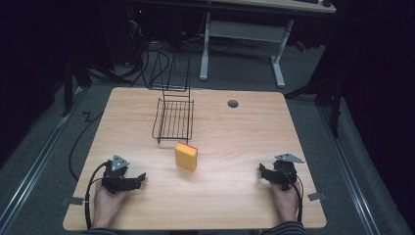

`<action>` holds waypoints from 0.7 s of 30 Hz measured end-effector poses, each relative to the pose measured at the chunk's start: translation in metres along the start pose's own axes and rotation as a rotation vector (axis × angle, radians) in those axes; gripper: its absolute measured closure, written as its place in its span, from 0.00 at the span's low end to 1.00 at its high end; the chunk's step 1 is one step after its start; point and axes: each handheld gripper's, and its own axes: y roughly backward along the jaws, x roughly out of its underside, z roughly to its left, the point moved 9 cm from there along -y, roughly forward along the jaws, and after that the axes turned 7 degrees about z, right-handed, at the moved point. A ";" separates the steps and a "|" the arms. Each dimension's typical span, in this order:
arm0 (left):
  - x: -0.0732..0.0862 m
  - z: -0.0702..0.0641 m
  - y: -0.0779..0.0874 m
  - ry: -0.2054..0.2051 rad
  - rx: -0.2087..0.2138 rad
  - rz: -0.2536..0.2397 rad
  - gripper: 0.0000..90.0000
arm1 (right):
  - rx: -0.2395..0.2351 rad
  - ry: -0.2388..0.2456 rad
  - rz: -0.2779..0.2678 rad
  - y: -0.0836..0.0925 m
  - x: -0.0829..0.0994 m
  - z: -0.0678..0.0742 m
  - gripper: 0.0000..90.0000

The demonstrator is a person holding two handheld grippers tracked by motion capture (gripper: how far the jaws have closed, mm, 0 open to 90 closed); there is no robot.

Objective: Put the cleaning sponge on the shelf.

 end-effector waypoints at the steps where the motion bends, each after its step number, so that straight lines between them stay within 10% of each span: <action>1: 0.000 -0.002 0.001 -0.006 0.006 -0.001 0.17 | 0.000 0.000 0.000 0.000 0.000 0.000 0.31; 21: -0.035 -0.057 0.024 -0.115 0.074 -0.085 0.10 | -0.001 0.001 0.003 0.000 0.000 0.000 0.31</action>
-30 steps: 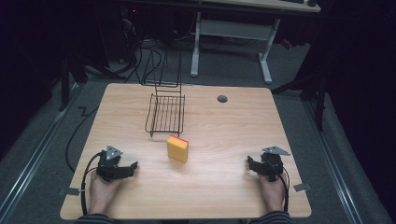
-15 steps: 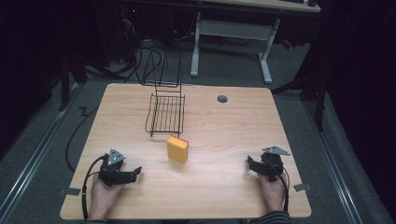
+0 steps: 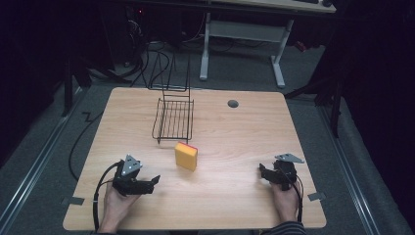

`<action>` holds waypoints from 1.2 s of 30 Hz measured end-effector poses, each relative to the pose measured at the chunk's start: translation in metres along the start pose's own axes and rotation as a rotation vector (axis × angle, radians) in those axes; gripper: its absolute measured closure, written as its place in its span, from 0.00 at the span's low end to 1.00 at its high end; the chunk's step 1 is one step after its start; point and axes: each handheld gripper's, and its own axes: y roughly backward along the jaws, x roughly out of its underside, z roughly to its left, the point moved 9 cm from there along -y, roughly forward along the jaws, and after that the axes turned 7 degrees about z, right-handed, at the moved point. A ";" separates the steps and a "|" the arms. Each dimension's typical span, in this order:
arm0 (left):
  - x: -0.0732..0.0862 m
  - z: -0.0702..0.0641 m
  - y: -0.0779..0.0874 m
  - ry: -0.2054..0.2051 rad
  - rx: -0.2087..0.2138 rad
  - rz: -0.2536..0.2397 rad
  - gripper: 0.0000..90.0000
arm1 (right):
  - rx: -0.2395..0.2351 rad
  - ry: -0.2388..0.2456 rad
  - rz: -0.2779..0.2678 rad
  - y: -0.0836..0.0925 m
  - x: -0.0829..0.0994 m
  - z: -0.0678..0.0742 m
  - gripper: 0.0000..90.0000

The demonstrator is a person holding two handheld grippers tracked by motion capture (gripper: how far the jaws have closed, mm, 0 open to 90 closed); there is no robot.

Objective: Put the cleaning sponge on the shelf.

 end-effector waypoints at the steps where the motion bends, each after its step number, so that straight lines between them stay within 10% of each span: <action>1: -0.002 -0.002 0.000 -0.002 0.004 -0.001 0.10 | 0.000 0.001 0.000 0.000 0.000 0.000 0.31; 36: -0.054 -0.054 -0.024 -0.041 0.047 -0.031 0.00 | -0.004 -0.001 -0.001 0.001 0.001 0.002 0.30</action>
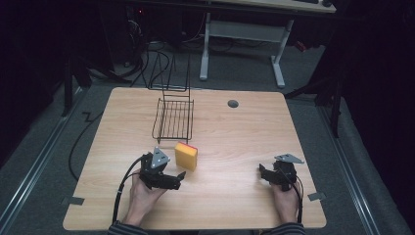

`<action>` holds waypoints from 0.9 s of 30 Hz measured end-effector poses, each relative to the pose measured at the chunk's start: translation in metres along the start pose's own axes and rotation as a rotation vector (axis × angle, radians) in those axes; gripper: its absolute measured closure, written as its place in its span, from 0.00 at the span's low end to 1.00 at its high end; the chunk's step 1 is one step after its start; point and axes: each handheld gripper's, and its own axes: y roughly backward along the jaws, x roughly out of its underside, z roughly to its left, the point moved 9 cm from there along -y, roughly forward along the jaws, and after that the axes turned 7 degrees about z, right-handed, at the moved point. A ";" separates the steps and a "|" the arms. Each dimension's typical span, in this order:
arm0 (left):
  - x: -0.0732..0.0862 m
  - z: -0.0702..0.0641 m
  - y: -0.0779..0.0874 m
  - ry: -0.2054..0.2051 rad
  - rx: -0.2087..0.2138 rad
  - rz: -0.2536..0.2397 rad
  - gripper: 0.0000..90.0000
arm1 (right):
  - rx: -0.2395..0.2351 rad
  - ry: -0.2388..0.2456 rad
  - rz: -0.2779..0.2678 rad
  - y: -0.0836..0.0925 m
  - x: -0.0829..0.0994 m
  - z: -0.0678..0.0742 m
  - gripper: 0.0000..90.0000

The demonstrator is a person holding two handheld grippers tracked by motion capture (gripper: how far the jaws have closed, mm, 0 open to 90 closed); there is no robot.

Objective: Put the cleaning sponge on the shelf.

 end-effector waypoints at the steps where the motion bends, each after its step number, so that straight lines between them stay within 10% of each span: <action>1: -0.002 -0.001 -0.001 0.002 0.005 -0.006 0.00 | 0.000 0.000 0.000 0.000 0.000 0.000 0.30; 27: -0.021 -0.004 -0.042 0.046 -0.027 0.010 0.00 | -0.001 0.000 0.000 0.000 0.000 0.000 0.30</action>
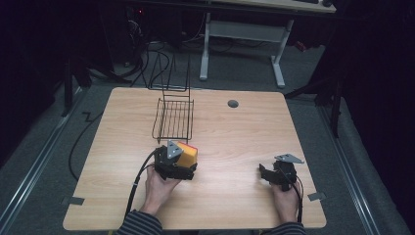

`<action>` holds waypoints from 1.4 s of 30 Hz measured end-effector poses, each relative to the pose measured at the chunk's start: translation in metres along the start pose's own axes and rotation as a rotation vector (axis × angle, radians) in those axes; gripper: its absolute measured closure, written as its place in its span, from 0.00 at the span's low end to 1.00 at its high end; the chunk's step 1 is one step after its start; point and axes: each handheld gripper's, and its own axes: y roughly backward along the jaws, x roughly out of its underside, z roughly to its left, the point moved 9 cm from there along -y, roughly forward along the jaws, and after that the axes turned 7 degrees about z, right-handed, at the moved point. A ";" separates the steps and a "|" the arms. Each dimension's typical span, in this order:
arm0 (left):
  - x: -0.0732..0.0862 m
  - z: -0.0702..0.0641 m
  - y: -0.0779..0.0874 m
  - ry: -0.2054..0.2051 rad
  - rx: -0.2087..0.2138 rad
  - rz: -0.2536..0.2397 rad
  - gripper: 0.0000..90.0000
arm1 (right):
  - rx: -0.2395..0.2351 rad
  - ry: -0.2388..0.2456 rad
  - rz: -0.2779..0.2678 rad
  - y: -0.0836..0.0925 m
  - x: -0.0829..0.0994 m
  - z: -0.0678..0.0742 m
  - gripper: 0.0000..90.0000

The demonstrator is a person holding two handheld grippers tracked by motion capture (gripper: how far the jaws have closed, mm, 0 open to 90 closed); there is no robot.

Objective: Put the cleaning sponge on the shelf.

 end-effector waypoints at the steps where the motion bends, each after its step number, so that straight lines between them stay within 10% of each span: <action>1: 0.000 0.000 -0.002 0.004 -0.002 0.001 0.00 | 0.000 0.001 0.000 0.000 0.000 0.000 0.30; 26: 0.005 0.001 -0.015 0.017 0.009 -0.022 0.23 | 0.000 0.000 -0.002 0.000 0.000 0.000 0.30; 42: 0.018 0.007 0.017 -0.031 0.078 0.008 0.25 | -0.004 0.005 -0.003 0.000 0.000 0.001 0.30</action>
